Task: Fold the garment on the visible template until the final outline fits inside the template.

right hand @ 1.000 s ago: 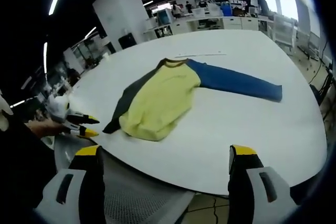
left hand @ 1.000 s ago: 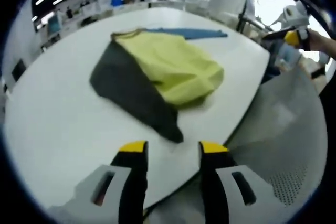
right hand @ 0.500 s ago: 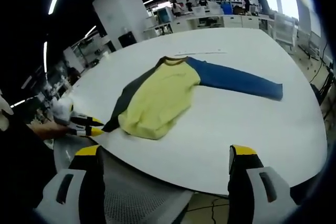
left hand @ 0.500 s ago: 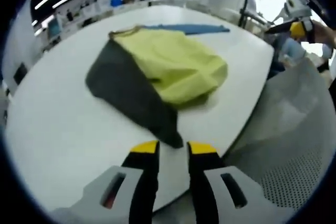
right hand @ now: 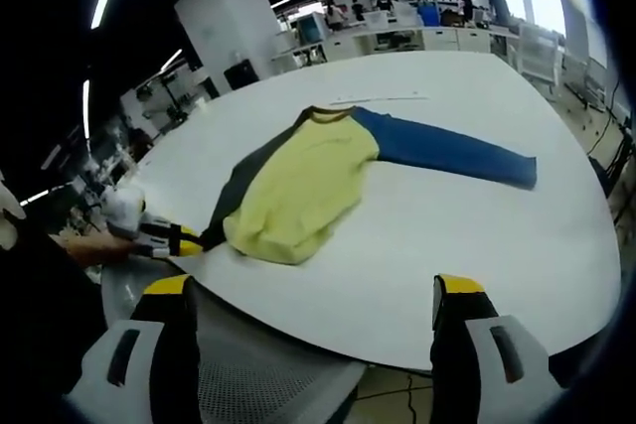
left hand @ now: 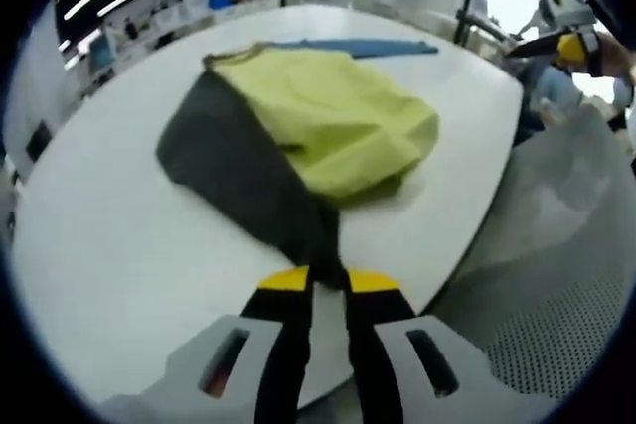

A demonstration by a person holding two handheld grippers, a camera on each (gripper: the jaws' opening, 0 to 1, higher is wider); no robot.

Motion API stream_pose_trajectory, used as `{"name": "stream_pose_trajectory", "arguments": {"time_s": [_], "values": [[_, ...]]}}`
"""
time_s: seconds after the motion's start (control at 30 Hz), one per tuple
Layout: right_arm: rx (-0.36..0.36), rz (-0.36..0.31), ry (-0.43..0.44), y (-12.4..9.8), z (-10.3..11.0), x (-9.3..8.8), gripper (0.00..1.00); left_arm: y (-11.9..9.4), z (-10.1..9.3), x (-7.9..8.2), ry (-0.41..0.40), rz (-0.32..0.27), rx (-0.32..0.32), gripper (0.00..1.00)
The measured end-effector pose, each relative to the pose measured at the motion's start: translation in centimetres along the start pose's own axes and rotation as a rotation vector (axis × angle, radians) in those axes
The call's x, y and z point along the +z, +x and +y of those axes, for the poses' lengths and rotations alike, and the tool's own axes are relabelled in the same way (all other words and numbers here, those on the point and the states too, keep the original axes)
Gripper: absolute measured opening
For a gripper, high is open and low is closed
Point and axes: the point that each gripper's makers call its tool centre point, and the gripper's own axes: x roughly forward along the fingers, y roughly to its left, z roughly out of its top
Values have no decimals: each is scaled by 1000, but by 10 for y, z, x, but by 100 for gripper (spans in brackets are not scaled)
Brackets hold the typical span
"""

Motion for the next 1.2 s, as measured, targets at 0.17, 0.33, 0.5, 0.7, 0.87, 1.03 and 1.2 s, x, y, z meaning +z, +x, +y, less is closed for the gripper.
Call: {"name": "stream_pose_trajectory", "arguments": {"time_s": [0.17, 0.33, 0.5, 0.7, 0.87, 1.03, 1.2], "values": [[-2, 0, 1, 0, 0, 0, 98, 2, 0, -1, -9, 5, 3, 4], [-2, -3, 4, 0, 1, 0, 98, 3, -1, -2, 2, 11, -1, 0], [-1, -4, 1, 2, 2, 1, 98, 0, 1, 0, 2, 5, 4, 0], [1, -4, -3, 3, 3, 2, 98, -7, 7, 4, -10, -4, 11, 0], [4, -7, 0, 3, 4, 2, 98, -14, 13, 8, -14, -13, 19, 0], [7, -11, -3, 4, 4, 4, 98, -20, 17, 11, -25, -20, 27, 0], [17, -23, -5, 5, 6, 6, 99, -29, 22, 15, -54, -35, 30, 0]]}}
